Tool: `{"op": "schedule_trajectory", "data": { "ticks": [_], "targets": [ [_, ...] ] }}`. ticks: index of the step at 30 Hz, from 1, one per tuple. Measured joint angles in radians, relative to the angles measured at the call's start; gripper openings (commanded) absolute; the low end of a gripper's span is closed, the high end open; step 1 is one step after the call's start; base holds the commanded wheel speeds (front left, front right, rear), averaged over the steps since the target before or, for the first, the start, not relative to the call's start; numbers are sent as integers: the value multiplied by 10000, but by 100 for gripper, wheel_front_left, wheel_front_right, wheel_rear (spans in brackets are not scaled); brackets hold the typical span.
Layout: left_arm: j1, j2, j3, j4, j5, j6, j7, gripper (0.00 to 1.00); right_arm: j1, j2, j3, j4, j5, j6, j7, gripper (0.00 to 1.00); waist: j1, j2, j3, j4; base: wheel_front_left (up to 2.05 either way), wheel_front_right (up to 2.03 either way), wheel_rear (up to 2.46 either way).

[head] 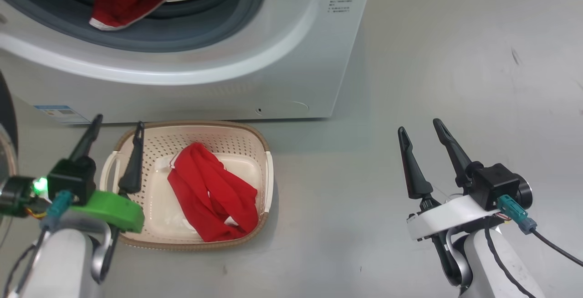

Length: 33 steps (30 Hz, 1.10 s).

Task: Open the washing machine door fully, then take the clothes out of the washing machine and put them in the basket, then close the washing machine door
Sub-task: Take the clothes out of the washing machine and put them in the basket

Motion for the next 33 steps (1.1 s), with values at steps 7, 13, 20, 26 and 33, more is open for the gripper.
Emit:
{"op": "schedule_trajectory", "data": {
  "ticks": [7, 13, 20, 26, 33],
  "targets": [
    [-1284, 554, 247, 324, 117, 0, 913, 100, -329, 4, 263, -75, 81, 0, 0, 100, 0, 0, 634, -395, 0, 0, 0],
    [-2267, 1104, 322, 746, 431, 10, 1829, 100, -605, 6, 527, -169, 299, -4, 0, 100, 0, 0, 1131, -803, 0, 0, 0],
    [-3584, 1716, 322, 1264, 857, 10, 2731, 100, -934, 8, 757, -267, 640, -105, -2, 100, 0, 0, 1639, -1290, 0, 0, 0],
    [-4498, 2098, 272, 1866, 1220, 75, 3405, 100, -1103, 10, 1083, -272, 819, -182, 0, 100, 0, 0, 2012, -1654, 0, 0, 0],
    [-5315, 2422, 295, 2483, 1616, 247, 3988, 100, -1254, 12, 1273, -341, 1026, -355, -2, 100, 0, 0, 2352, -2028, 0, 0, 0]
  ]
}}
